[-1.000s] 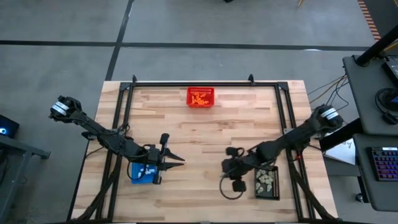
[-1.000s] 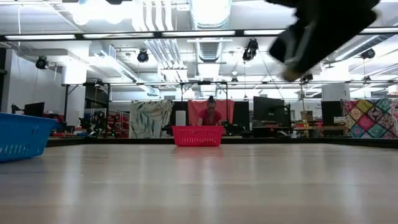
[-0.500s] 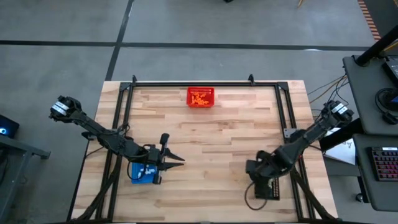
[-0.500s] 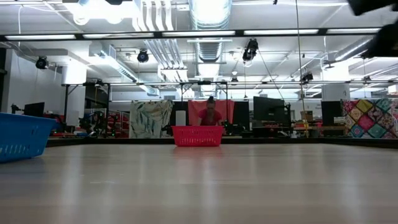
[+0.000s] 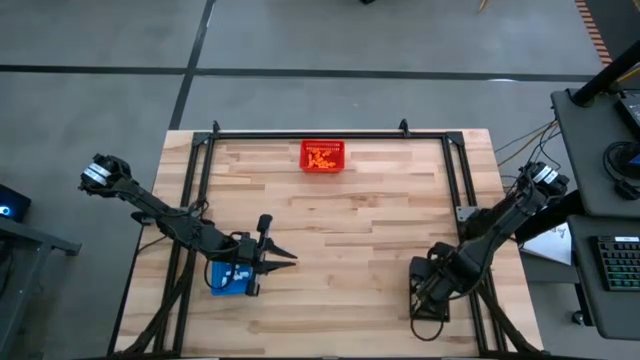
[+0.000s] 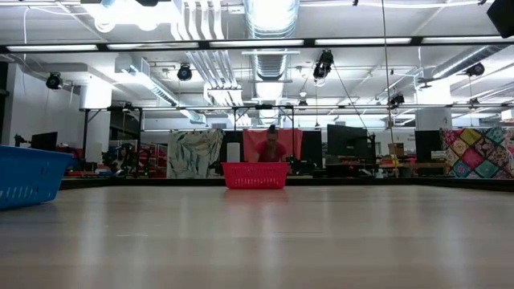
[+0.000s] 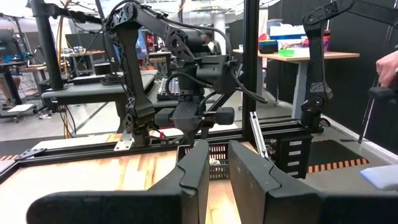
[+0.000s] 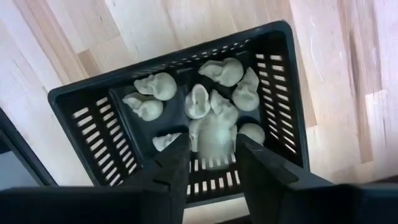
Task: Sort Halloween decoration
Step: Put the gray skull toy into the black bin, then return to Home Position
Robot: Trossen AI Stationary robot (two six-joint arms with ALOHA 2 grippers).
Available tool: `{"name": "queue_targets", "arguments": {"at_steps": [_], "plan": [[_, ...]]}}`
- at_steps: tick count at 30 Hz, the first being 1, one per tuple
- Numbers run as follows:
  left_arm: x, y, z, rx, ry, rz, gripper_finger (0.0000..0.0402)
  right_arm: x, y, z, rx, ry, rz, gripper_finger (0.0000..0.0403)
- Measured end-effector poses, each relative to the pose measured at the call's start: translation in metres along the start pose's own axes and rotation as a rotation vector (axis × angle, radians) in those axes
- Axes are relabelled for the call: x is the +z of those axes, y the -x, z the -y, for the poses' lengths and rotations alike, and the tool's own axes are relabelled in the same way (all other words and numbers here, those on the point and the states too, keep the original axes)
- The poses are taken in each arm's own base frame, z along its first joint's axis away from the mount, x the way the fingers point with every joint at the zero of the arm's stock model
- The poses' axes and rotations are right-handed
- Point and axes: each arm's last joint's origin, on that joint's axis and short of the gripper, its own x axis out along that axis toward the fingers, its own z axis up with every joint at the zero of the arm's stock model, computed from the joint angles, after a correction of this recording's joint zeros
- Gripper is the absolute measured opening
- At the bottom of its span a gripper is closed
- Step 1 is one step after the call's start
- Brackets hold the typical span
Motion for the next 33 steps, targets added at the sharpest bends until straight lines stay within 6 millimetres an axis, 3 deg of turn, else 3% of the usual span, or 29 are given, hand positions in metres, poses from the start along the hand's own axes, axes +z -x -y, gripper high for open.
{"name": "queue_targets", "arguments": {"at_steps": [9,16,24,33], "plan": [[0.000,0.000,0.000,0.000,0.000,0.000,0.0042,0.001,0.000,0.000,-0.012,0.048,0.032,0.0167],[0.000,0.000,0.000,0.000,-0.055,-0.001,0.0042,0.015,0.002,-0.004,-0.081,0.211,0.331,0.0176],[-0.002,0.001,-0.015,0.048,-0.150,-0.062,0.0042,0.055,0.014,-0.010,-0.122,0.426,0.667,0.0153],[0.005,0.017,-0.053,0.060,-0.148,-0.091,0.0042,0.107,0.031,0.014,-0.082,0.594,0.846,0.0132]]}}
